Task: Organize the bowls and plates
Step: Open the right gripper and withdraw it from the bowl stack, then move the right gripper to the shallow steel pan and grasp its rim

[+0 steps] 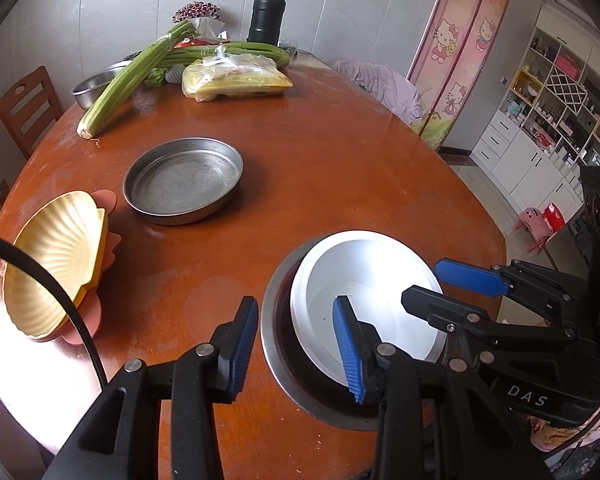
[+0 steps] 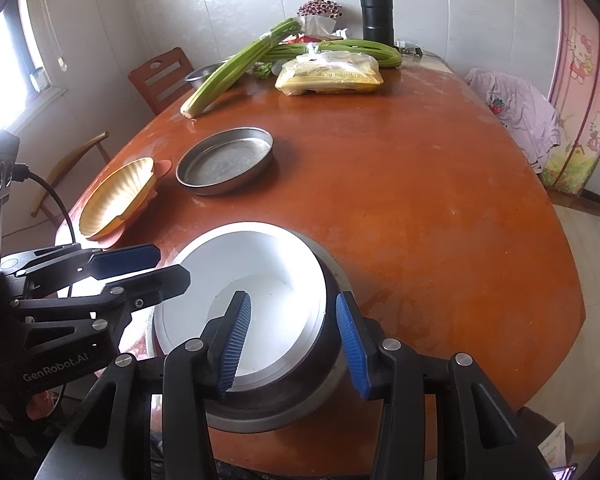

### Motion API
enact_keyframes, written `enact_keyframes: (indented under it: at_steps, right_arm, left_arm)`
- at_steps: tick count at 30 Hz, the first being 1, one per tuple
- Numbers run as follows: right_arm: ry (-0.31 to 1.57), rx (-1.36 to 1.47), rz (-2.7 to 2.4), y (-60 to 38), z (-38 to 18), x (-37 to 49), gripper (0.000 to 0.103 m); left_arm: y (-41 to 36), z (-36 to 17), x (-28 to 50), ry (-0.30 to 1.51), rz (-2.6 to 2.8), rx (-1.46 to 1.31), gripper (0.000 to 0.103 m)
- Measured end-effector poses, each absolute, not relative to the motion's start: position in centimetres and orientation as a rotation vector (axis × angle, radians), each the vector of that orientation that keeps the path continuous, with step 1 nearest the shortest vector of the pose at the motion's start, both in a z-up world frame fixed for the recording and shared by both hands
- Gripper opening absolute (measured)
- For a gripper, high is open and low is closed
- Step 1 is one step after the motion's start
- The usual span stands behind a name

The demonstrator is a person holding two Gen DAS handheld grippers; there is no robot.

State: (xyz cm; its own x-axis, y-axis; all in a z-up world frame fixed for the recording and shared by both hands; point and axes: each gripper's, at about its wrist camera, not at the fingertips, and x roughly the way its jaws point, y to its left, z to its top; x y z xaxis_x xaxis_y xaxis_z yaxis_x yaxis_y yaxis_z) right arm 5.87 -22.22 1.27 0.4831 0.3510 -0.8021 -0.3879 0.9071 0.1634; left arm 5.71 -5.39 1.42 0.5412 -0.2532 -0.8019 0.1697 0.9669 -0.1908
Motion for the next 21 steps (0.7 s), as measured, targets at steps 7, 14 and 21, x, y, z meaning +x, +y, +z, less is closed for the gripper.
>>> enact_keyframes:
  at_steps: [7, 14, 21]
  right_arm:
    - [0.963, -0.045, 0.445, -22.0, 1.6, 5.9, 0.048]
    - [0.958, -0.047, 0.445, -21.5, 2.2, 6.1, 0.052]
    - [0.936, -0.041, 0.464, -20.1, 3.9, 6.8, 0.053]
  left_arm:
    - [-4.5, 1.9, 5.5, 0.954, -0.235, -0.101, 0.042]
    - [-3.9, 2.4, 5.6, 0.942, -0.229, -0.100, 0.044]
    - [-2.2, 3.7, 6.0, 0.919, -0.207, -0.098, 0.044]
